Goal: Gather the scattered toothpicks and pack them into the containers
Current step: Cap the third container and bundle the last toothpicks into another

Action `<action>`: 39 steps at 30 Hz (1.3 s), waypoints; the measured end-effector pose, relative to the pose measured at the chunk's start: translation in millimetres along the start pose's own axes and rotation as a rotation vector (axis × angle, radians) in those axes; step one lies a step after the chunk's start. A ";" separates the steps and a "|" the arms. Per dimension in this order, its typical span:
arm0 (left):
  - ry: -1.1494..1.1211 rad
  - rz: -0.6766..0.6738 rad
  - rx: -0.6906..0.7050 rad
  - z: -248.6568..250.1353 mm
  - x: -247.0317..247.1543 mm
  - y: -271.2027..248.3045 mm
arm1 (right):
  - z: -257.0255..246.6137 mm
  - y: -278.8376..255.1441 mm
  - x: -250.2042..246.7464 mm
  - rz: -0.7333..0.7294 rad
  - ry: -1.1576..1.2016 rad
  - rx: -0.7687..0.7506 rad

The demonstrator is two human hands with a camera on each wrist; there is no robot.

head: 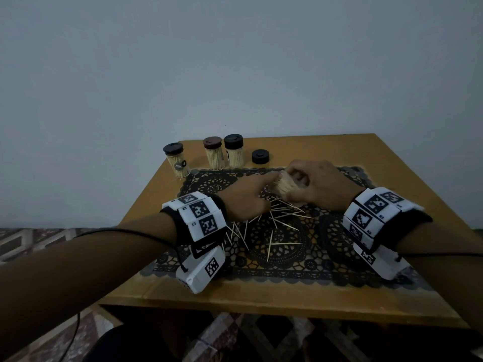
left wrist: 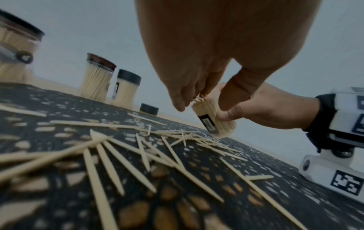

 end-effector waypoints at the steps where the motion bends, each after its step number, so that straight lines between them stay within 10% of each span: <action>1: -0.021 0.020 0.009 -0.7 2.7 -0.8 | -0.1 0.0 -0.4 0.004 -0.004 0.006; 9: -0.466 0.020 -0.021 5.5 10.3 -4.8 | 1.8 -0.5 1.1 -0.015 -0.024 -0.012; 14: -0.217 0.338 -0.090 1.2 1.7 0.2 | 0.6 0.6 0.7 -0.002 -0.012 -0.005; 19: -0.002 0.030 -0.100 -4.4 -2.4 0.1 | 3.5 0.5 0.8 -0.039 0.010 -0.030; 30: -0.216 0.053 -0.121 -16.8 -0.8 -3.0 | 5.4 1.3 2.4 -0.063 0.010 -0.039; 39: 0.057 -0.086 -0.042 -9.4 5.0 -1.2 | 7.4 2.3 4.6 -0.112 0.028 -0.063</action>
Point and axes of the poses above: each hand's wrist, its own y-axis towards the middle knuckle, its own x-axis out of the palm, z = x × y, the point moved 1 cm from there along y, towards the middle knuckle, and after that the axes turned 4 degrees about z, right-handed, at the moved point
